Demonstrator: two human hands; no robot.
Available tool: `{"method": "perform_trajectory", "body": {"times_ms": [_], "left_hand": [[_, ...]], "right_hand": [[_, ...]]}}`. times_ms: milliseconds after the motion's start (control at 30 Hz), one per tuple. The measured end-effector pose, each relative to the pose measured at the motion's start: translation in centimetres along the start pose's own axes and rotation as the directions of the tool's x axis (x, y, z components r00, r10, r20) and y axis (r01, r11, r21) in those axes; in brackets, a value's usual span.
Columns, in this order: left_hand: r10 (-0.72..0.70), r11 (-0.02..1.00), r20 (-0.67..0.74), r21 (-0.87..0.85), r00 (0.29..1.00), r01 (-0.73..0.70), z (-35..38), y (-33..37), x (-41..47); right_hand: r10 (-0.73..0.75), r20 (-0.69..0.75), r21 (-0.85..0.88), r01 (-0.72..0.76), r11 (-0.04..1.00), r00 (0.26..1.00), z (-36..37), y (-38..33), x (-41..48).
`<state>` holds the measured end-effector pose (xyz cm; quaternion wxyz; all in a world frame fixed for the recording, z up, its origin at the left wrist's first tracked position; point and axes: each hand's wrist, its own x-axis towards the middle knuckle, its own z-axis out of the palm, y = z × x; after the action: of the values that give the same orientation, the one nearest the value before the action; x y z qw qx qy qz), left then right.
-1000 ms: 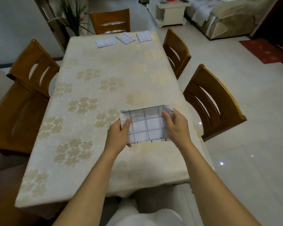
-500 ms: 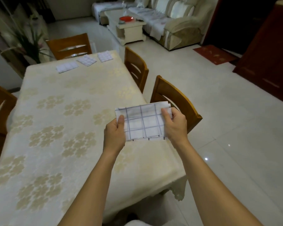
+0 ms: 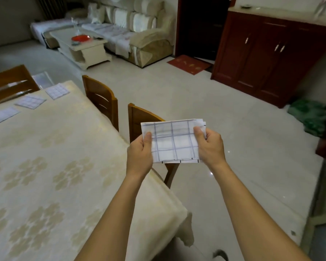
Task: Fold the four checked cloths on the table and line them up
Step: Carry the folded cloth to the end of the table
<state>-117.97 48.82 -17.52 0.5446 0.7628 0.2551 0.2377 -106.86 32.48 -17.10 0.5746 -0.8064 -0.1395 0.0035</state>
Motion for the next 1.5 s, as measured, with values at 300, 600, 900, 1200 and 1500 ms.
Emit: {"method": "perform_trajectory", "body": {"times_ms": [300,600,900,1200,1500], "left_hand": [[0.042,0.998,-0.076,0.056,0.996,-0.038,13.3,2.6,4.7],[0.061,0.997,-0.153,0.064,0.986,-0.051,23.9,6.1,9.9],[0.028,0.999,-0.214,0.04,0.976,-0.02,26.0,6.0,16.8],[-0.046,0.997,-0.273,-0.066,0.961,0.029,27.1,6.2,32.4],[-0.066,0.997,-0.372,0.02,0.926,0.079,20.8,4.0,42.4]], "right_hand": [[-0.032,0.036,0.078,0.029,0.997,0.999,-7.9,5.7,10.4],[-0.101,0.105,0.094,0.091,0.991,0.989,-15.1,8.5,21.6],[-0.108,0.168,0.122,0.088,0.989,0.98,-12.1,10.0,29.4],[-0.088,0.21,0.167,0.053,0.985,0.974,-5.4,8.6,44.0],[-0.149,0.365,0.198,0.08,0.977,0.919,5.6,5.7,53.4]]}}
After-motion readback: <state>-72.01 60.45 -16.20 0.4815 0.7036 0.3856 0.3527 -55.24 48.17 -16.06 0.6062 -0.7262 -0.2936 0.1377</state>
